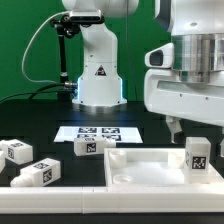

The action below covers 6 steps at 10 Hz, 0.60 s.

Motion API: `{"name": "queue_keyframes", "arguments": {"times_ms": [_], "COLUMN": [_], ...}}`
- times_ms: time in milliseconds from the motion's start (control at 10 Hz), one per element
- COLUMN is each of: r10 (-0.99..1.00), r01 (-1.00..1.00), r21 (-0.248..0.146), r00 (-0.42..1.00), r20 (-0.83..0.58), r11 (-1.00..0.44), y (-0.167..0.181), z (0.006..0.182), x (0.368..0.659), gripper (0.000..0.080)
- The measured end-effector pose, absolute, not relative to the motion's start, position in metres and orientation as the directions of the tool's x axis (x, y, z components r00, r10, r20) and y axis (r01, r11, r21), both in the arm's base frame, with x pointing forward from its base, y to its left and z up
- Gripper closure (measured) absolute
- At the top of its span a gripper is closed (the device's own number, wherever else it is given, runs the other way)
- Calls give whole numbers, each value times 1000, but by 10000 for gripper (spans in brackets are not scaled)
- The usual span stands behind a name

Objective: Assemble one leg

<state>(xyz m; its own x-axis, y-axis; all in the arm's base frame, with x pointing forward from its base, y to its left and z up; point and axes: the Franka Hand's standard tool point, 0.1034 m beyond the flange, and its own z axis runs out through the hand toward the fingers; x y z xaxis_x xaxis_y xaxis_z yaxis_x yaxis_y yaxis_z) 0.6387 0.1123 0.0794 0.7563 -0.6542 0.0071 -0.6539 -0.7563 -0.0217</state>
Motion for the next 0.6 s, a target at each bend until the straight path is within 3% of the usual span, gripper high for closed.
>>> {"name": "queue_keyframes", "arguments": {"times_ms": [300, 600], "r10": [-320, -349], "r01": [-319, -349], "r21": [-16, -13], "r00": [947, 937], "r20": [27, 29], "r11": [-947, -937], "y": [112, 109], "z": [77, 77], "x": [642, 642], "gripper": [151, 177]}}
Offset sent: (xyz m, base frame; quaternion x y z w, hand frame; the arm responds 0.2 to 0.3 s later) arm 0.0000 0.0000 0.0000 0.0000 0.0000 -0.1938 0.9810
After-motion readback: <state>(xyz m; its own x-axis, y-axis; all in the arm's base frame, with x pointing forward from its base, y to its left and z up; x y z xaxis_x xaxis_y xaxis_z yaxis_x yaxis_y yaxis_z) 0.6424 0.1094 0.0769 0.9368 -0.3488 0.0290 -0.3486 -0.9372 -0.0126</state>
